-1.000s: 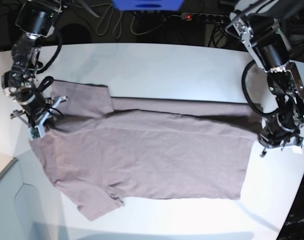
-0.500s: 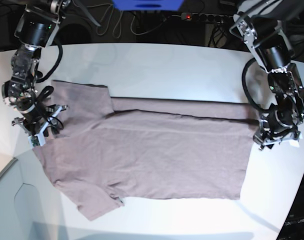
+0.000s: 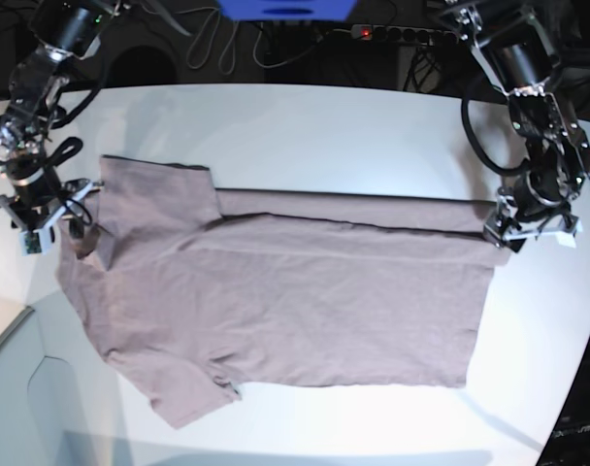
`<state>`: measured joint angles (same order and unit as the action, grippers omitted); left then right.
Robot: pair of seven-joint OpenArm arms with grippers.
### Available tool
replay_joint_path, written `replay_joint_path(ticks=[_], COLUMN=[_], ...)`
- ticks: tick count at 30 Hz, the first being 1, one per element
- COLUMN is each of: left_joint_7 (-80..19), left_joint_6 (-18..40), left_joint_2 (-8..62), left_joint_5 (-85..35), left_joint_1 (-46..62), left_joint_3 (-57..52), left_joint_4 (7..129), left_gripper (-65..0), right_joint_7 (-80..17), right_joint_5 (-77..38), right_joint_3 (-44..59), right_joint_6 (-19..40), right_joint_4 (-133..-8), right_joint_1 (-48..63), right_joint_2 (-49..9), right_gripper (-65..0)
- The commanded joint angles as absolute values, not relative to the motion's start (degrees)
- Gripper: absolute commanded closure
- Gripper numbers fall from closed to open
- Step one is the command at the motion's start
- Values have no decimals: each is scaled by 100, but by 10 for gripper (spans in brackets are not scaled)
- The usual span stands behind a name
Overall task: Layout the t-shirt on the table in an organized manner, then fold the t-shirt properly
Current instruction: 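Lower the folded edge onto the shirt and open both grippers, then move the right gripper to the sleeve and pinch the fabric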
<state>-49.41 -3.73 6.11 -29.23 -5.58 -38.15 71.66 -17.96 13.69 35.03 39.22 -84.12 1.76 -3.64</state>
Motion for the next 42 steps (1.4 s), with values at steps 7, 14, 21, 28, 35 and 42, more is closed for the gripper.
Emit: replay_joint_path(ticks=[7,14,21,28,35,42], left_joint_7=[-4848,-4848,-4848,-4840,-4840,-4840], left_joint_6=[-338,-347,-347,-338,-338,-338], left_joint_2=[716,716,725,910,927,927], left_joint_5=[-2967,-2958,-2958,-2958,-2958,-2958], left_joint_1=[-822,-884,-875,-919,-919,-875], left_joint_3=[-3776,-3776,-3802,-3776,-3776,-3793], left_joint_4=[6835,6624,6554,6088,6070,6097], left_gripper=[-440,-434,-224,-122,-5,0], right_joint_7=[-1675,-1666,-1666,-1657,-1666,-1657], right_joint_5=[1297,1297,1297,1297,1297,1297], right_joint_3=[3512,3512,3521,3873,4004,4338], right_joint_6=[4000,4000,4000,4000,4000,4000], right_joint_4=[-8523,-8523,-8523,-8523,-8523,-8523], right_joint_1=[224,286,286,277,286,277], right_joint_2=[-409,-409,-418,-418,-435,-444], right_gripper=[-297,-296,-296,-296,-296,-298])
